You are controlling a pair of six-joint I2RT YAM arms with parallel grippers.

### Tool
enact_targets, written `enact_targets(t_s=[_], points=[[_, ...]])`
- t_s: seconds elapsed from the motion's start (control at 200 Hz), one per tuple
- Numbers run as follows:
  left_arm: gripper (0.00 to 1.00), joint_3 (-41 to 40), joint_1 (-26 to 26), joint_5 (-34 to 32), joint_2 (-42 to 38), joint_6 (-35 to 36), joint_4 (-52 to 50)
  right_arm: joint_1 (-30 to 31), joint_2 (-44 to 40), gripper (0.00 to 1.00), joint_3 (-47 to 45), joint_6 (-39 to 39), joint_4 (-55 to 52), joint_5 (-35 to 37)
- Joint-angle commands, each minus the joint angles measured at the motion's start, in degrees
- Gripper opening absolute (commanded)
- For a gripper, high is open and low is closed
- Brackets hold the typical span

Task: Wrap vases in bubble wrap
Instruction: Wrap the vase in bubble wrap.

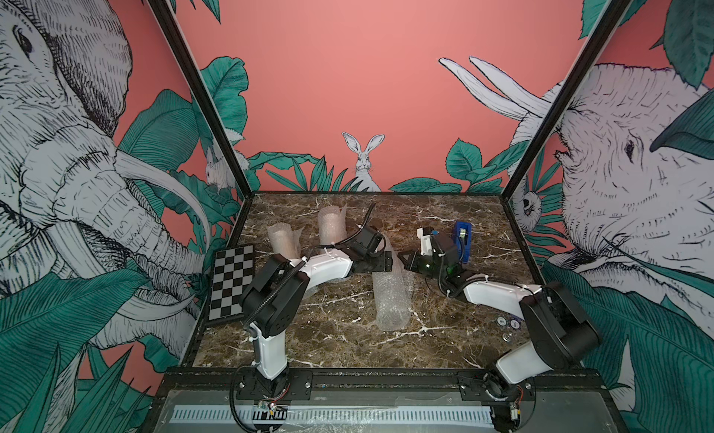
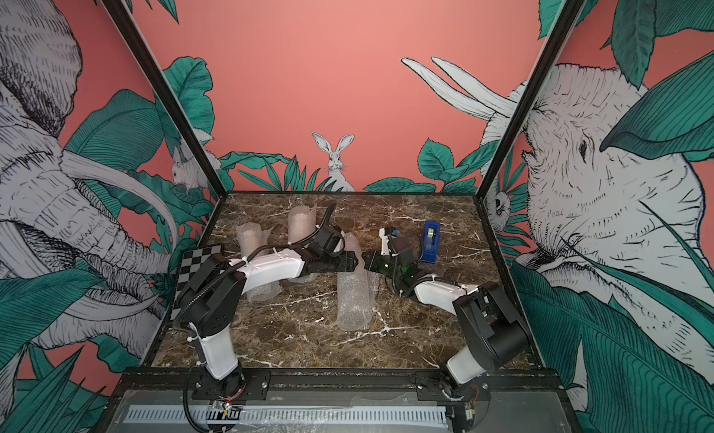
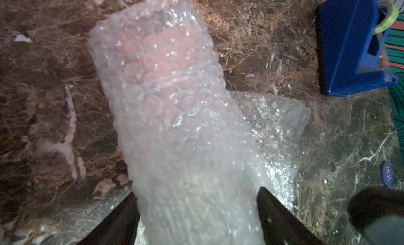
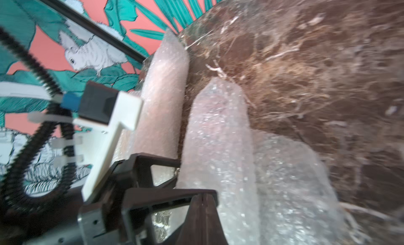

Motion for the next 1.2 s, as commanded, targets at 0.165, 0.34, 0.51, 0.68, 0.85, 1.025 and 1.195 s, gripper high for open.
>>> enact_targets(t_s=[0.165,0.34,0.51,0.68,0.85,1.025,1.195], points=[[0.83,-1.3,-0.1,-0.7,-1.4,0.6,-5.1,0.6,-3.9,0.22,-1.1,-3.4,-8.2,7.7],[0.83,-1.2,-0.1,-0.7,-1.0,0.4,-5.0,-0.9,-7.5,0.34,-4.1,-3.8,-13.2,14.4],[0.83,-1.1,-0.1,-0.5,-0.6,0.3,-5.1,-1.6,-4.3,0.41,-4.1,-3.7,-12.7,14.2],[0.83,-1.1,-0.1,-0.2,-0.7,0.3,-5.2,-1.7,0.9,0.43,-2.8,-3.3,-7.2,8.4],[0.83,-1.1,-0.1,-0.1,-0.9,0.3,-5.1,-1.7,3.0,0.13,-1.5,-3.3,-2.7,4.3],[0.83,-1.2,-0.1,0.0,-1.1,0.3,-5.1,0.2,0.1,0.00,-1.5,-6.3,-2.5,4.7],[0.83,-1.5,-0.1,0.6,-1.6,0.0,-4.3,2.0,1.2,0.00,-1.6,-4.9,1.9,0.5]])
